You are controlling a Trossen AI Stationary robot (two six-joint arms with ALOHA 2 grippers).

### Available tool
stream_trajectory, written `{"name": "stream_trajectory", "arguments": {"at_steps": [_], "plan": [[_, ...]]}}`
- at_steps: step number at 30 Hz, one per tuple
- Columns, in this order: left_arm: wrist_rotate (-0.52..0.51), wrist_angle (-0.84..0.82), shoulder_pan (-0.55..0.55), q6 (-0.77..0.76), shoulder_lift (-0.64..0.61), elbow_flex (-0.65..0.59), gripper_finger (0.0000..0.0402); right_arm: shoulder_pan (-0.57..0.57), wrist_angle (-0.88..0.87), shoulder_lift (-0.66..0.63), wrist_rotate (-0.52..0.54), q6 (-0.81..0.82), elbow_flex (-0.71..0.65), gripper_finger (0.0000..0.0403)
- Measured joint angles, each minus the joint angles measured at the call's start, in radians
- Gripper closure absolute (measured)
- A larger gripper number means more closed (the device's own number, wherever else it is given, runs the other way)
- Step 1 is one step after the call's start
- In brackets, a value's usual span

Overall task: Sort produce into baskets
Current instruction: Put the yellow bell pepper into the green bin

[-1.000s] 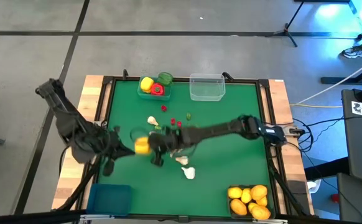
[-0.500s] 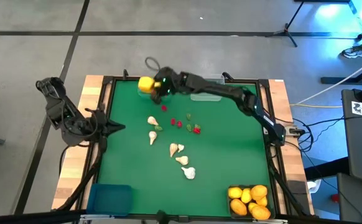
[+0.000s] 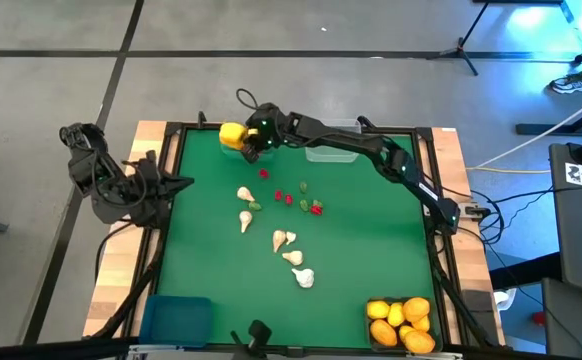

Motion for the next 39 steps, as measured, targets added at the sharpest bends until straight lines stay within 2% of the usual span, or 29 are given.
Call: {"name": "stream_trajectory", "arguments": {"at_steps": [4, 8, 28, 39], "plan": [[-0.061, 0.0, 0.0, -0.06, -0.002, 0.0, 0.0402, -0.003, 0.034, 0.027, -0.052, -0.009, 0.001, 0.0403], [-0.092, 0.0, 0.001, -0.091, -0.002, 0.0, 0.0401, -0.009, 0.029, 0.055, -0.055, -0.008, -0.001, 0.0403], [-0.136, -0.066, 0.002, -0.126, -0.001, -0.001, 0.0402, -0.053, 0.03, 0.061, -0.09, 0.018, 0.0, 0.0402], [-0.136, -0.074, 0.002, -0.13, -0.001, -0.001, 0.0402, -0.053, 0.041, 0.061, -0.059, 0.044, 0.0, 0.0361]]}}
